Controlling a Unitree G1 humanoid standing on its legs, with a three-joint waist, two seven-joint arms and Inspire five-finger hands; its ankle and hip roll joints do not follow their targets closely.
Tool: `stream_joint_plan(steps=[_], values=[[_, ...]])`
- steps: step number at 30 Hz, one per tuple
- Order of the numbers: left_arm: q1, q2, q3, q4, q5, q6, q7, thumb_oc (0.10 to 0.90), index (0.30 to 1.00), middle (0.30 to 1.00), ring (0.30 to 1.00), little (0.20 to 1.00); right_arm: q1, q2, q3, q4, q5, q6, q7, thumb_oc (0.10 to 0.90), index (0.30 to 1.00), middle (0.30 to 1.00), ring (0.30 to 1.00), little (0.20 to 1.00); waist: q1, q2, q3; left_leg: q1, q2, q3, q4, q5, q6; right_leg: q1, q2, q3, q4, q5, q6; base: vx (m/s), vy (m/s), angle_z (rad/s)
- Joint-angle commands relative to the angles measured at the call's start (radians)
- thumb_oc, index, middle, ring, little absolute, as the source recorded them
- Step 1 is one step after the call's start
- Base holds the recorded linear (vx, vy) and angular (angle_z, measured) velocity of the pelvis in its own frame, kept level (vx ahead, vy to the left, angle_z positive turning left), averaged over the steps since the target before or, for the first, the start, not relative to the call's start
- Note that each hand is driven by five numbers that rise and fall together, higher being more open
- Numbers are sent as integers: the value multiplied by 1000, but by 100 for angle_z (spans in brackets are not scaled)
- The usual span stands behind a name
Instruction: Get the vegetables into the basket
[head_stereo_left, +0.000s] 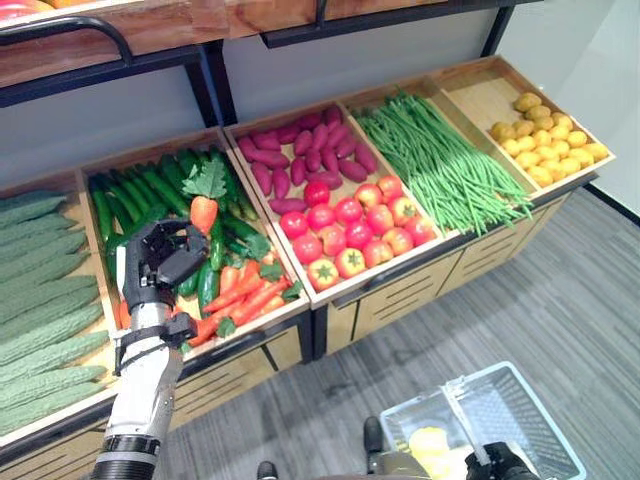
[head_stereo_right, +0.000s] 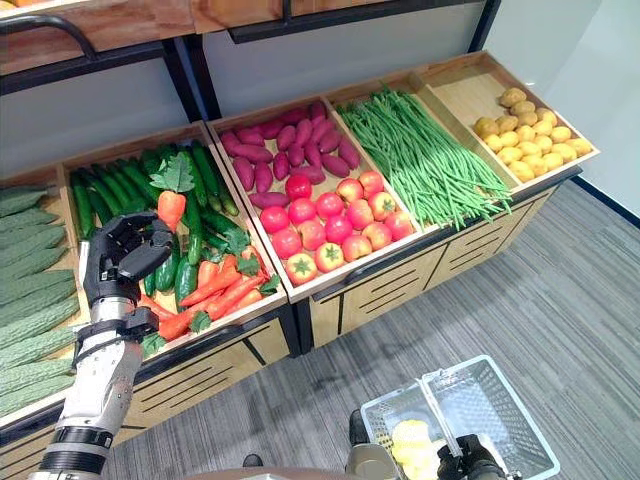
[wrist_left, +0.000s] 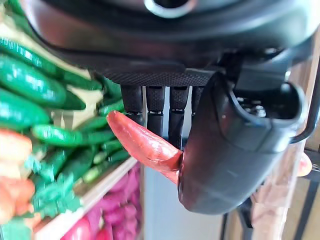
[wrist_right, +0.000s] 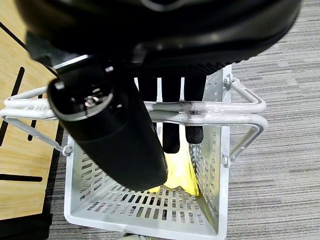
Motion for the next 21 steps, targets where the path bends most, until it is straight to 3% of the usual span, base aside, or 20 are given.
stream_joint_plan(steps=[1,10,13,16,18,19,20,21], values=[[-67,58,21,-127,-33,-131,-32,400,300,300,300,300,-19,-23,20,12,0,-33,-12,400,300,300,300,300,-12,-56,-36,-8,14,-34,1,-1,-13,56,-101,40,2,-61,91,0,0,0],[-75,55,-3,-125,-41,-129,-47,400,300,300,300,300,-10,-24,8,8,11,-39,-13,400,300,300,300,300,-19,-62,-28,4,3,-16,25,-16,-3,61,-109,51,6,-64,93,1,12,-5],[-107,71,-45,-138,-40,-130,-79,400,300,300,300,300,-21,-48,-20,-9,33,-40,-17,400,300,300,300,300,-27,-80,11,-83,-13,-15,205,-86,7,26,-136,73,60,-66,96,-107,54,-4],[-136,74,-83,-137,-55,-132,-96,408,311,311,311,311,-23,-60,-37,-25,51,-42,-16,400,300,300,300,300,-44,-83,35,-100,-28,8,254,-122,23,-32,-148,108,132,-60,116,-87,150,-19],[-146,72,-97,-137,-63,-133,-100,408,311,311,311,311,-23,-60,-42,-30,53,-41,-16,400,300,300,300,300,-52,-86,41,-103,-40,20,256,-129,31,-61,-154,132,154,-26,132,-92,147,-24],[-160,64,-113,-127,-67,-138,-102,406,308,308,308,308,-16,-59,-40,-40,51,-39,-11,400,300,300,300,300,-78,-91,60,-99,-61,58,246,-137,40,-109,-168,169,144,92,164,-102,127,-19],[-161,65,-113,-127,-68,-138,-102,408,311,311,311,311,-17,-58,-40,-40,51,-39,-11,400,300,300,300,300,-76,-93,58,-101,-63,61,244,-132,40,-114,-169,172,143,96,164,-174,202,-28],[-164,63,-121,-126,-69,-143,-103,408,311,311,311,311,-14,-55,-42,-43,50,-38,-11,400,300,300,300,300,-91,-90,69,-99,-65,91,234,-133,42,-147,-175,176,129,154,164,-211,188,-83]])
